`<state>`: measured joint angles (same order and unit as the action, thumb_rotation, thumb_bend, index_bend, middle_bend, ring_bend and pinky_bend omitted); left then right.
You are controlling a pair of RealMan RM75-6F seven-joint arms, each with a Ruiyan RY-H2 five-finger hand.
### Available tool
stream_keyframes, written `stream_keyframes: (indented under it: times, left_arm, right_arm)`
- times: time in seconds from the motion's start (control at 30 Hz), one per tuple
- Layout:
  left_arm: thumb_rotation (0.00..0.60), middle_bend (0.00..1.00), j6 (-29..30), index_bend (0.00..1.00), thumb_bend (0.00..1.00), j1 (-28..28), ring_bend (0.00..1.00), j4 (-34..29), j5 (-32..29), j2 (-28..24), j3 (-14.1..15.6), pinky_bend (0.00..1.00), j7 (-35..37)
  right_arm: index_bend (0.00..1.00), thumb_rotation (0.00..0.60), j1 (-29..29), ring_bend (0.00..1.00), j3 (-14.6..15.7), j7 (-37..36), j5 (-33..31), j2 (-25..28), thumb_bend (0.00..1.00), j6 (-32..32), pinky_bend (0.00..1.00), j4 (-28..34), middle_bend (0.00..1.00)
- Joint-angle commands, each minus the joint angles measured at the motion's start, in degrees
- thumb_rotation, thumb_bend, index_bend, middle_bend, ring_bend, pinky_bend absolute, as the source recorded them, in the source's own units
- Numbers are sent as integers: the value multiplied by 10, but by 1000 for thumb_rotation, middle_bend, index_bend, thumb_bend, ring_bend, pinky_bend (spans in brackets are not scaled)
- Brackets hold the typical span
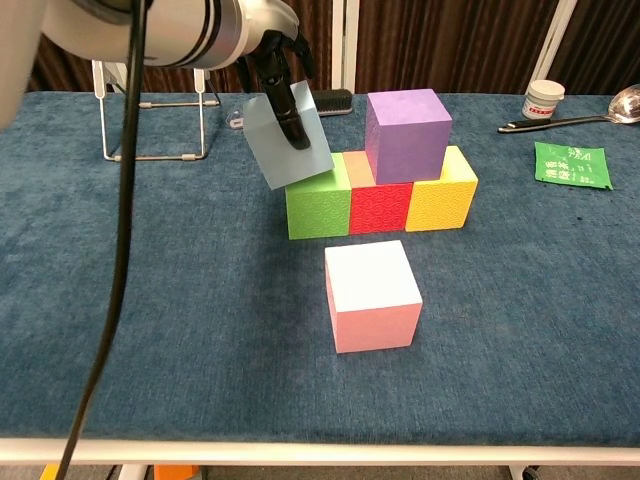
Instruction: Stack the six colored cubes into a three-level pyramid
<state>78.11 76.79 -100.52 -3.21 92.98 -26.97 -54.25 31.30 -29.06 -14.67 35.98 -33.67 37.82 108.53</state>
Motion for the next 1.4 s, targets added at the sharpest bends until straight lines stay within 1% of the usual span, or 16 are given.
stream_keyframes:
  times: [0.03,0.17,0.3,0.6,0.9,1.0,1.1,1.2,1.4]
  left_arm:
    - [600,523,-4,137,206,-1,193,8,-2,6,-1,215,-3]
    - [600,519,-19,137,206,-4,220,16,-6,12,-7,214,-2]
    - [600,482,-26,137,206,-6,222,22,7,15,-5,214,-1]
    - [600,343,-36,133,191,-20,221,11,11,8,-10,214,6]
    - [600,236,-48,123,165,-33,182,-7,11,-8,-12,211,15]
    - [600,225,-48,123,159,-37,179,-12,11,-12,-14,211,21]
    - [600,215,-48,121,155,-42,167,-24,-1,-21,-21,210,27]
    - [600,201,-47,116,149,-47,159,-43,-16,-35,-31,208,31]
    - [600,173,-40,112,139,-53,137,-77,-25,-59,-39,203,37]
  right_arm:
    - [0,600,-6,0,2,-16,16,-1,14,-1,0,-6,207]
    - [0,600,-8,0,4,-32,29,-2,14,-5,0,-13,204]
    - [0,600,-9,0,8,-45,41,-4,14,-9,0,-20,202]
    - [0,600,-2,0,19,-62,50,-9,14,-17,0,-35,198]
    - [0,600,17,0,32,-57,40,-10,14,-27,0,-41,193]
    - [0,600,23,0,36,-52,37,-10,14,-26,0,-42,191]
    - [0,600,30,0,40,-47,32,-10,15,-26,0,-42,191]
    - [0,600,39,0,43,-40,23,-8,14,-26,0,-40,190]
    - [0,600,53,0,49,-25,11,0,22,-21,0,-27,190]
